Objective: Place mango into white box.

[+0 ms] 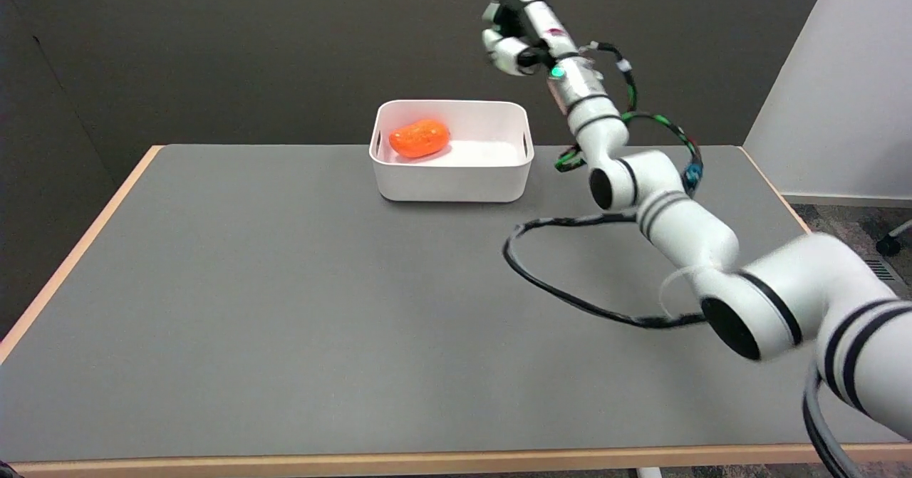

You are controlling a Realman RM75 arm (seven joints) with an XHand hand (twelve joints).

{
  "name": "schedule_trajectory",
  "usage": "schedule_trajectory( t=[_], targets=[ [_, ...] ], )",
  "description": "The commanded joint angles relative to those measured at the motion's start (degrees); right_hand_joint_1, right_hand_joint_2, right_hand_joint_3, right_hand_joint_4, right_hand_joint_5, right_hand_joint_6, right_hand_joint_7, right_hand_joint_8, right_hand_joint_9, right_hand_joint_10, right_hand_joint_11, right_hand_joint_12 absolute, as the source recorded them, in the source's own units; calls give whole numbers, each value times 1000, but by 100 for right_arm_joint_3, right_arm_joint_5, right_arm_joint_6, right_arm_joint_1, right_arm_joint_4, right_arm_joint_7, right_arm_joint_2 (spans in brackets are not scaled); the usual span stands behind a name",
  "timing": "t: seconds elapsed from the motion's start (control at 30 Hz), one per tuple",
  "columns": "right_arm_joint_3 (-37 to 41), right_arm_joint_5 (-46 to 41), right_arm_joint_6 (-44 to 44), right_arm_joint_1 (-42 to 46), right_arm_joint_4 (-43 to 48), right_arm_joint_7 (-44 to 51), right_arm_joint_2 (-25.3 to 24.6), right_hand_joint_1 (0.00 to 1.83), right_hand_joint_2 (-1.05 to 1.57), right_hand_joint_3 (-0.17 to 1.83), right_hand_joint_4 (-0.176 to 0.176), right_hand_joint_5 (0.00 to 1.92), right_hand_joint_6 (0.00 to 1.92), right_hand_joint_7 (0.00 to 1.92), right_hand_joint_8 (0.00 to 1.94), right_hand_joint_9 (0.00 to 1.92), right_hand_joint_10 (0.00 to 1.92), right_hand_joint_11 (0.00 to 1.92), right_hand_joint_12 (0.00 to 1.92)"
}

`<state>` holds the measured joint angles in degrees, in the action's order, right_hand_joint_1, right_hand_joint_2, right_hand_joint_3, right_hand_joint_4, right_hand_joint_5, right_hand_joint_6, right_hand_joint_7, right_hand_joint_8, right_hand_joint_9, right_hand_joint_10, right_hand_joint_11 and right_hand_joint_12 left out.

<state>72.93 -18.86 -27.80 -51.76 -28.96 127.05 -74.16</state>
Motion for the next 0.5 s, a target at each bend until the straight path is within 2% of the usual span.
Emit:
schedule_trajectory(
  t=[0.03,0.17,0.27,0.5],
  targets=[
    [1069,-4960,-2408,5238,-4678,-1022,1835,1026,1343,191,-74,339,1852,609,1759,546,1909,18,1907],
    [1493,-4921,-2445,6114,-5021,-1686,1475,1047,1317,207,-79,364,1814,633,1725,604,1904,39,1918],
    [1495,-4905,-2496,6429,-5094,-1862,1330,1055,1303,221,-80,373,1803,646,1713,623,1891,72,1921],
    [1031,-4767,-2566,6552,-5069,-1864,1209,1062,1275,248,-78,394,1773,671,1681,655,1896,102,1921]
  ],
)
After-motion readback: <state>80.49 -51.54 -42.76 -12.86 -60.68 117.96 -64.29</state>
